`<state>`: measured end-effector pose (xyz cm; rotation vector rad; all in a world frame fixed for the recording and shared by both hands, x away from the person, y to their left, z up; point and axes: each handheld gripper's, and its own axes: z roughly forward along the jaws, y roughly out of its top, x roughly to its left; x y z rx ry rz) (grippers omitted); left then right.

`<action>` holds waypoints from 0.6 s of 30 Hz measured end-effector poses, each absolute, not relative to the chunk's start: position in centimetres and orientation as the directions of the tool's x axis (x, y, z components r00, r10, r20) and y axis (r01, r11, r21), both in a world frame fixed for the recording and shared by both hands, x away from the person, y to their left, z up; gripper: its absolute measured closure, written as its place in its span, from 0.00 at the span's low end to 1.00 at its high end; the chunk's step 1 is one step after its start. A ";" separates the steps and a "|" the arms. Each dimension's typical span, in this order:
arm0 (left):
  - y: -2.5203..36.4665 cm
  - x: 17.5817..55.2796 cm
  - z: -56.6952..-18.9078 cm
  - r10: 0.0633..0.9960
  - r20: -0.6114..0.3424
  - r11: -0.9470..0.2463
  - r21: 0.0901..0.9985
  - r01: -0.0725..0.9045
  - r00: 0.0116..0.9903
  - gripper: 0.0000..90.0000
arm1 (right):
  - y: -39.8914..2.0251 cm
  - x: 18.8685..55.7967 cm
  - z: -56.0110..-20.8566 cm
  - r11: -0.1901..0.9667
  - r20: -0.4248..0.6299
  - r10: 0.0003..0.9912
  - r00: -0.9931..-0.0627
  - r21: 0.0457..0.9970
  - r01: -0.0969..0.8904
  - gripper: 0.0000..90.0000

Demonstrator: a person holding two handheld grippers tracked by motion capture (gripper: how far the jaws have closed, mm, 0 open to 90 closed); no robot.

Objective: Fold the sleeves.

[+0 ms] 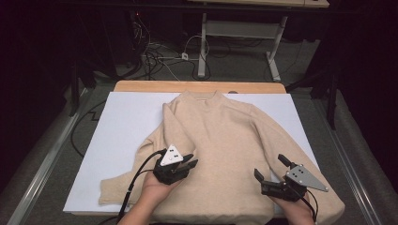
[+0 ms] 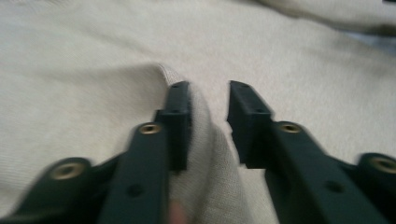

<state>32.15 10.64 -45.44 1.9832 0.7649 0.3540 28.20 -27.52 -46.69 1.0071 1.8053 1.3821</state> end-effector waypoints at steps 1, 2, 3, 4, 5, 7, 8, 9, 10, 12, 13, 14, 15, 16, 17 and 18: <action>11.0 32.0 -45.2 0.656 -0.057 -0.348 0.862 0.368 0.753 0.64 | -27.5 28.2 -46.7 0.153 -0.038 0.866 -0.499 0.969 0.193 0.01; 11.5 31.9 -45.0 0.667 -0.052 -0.342 0.865 0.367 0.743 0.60 | -27.5 28.2 -46.7 0.155 -0.039 0.866 -0.499 0.969 0.193 0.01; 12.0 31.7 -44.9 0.682 -0.047 -0.334 0.867 0.369 0.730 0.52 | -27.5 28.2 -46.7 0.151 -0.036 0.867 -0.498 0.970 0.192 0.01; 12.7 31.5 -44.7 0.692 -0.044 -0.329 0.869 0.369 0.720 0.52 | -27.5 28.2 -46.7 0.151 -0.036 0.867 -0.498 0.970 0.192 0.01; 13.4 31.3 -44.7 0.706 -0.043 -0.319 0.872 0.372 0.707 0.44 | -27.5 28.2 -46.7 0.151 -0.036 0.867 -0.497 0.970 0.192 0.01; 14.9 30.8 -44.7 0.735 -0.042 -0.311 0.866 0.392 0.677 0.41 | -27.5 28.1 -46.7 0.151 -0.037 0.867 -0.497 0.970 0.192 0.01; 16.5 30.2 -45.0 0.758 -0.046 -0.303 0.859 0.413 0.651 0.40 | -27.6 28.1 -46.7 0.150 -0.036 0.868 -0.496 0.970 0.192 0.01; 17.2 29.8 -45.1 0.776 -0.039 -0.303 0.851 0.428 0.629 0.37 | -27.5 28.1 -46.7 0.151 -0.038 0.868 -0.496 0.970 0.190 0.01; 17.2 29.8 -45.1 0.776 -0.039 -0.303 0.851 0.428 0.629 0.32 | -27.5 28.1 -46.7 0.151 -0.038 0.868 -0.496 0.970 0.190 0.01; 18.7 29.0 -45.3 0.799 -0.063 -0.281 0.840 0.464 0.598 0.30 | -27.5 28.1 -46.6 0.150 -0.036 0.867 -0.496 0.970 0.192 0.01; 19.4 28.6 -45.5 0.804 -0.081 -0.262 0.842 0.472 0.589 0.30 | -27.4 28.0 -46.6 0.153 -0.040 0.866 -0.498 0.970 0.188 0.01; 20.0 28.2 -45.7 0.810 -0.088 -0.248 0.845 0.473 0.580 0.28 | -27.4 28.0 -46.7 0.154 -0.039 0.866 -0.499 0.970 0.190 0.01; 20.5 27.9 -45.8 0.815 -0.089 -0.239 0.848 0.472 0.573 0.26 | -27.4 28.0 -46.7 0.156 -0.042 0.865 -0.500 0.969 0.190 0.01; 20.9 27.7 -45.9 0.819 -0.093 -0.230 0.850 0.474 0.566 0.26 | -27.4 28.0 -46.7 0.156 -0.042 0.865 -0.500 0.969 0.190 0.01; 21.3 27.5 -46.0 0.827 -0.095 -0.220 0.852 0.474 0.554 0.25 | -27.3 28.1 -46.7 0.158 -0.042 0.864 -0.502 0.969 0.190 0.01; 21.6 27.4 -46.1 0.836 -0.100 -0.206 0.853 0.479 0.539 0.19 | -27.2 28.1 -46.7 0.159 -0.044 0.864 -0.502 0.969 0.190 0.01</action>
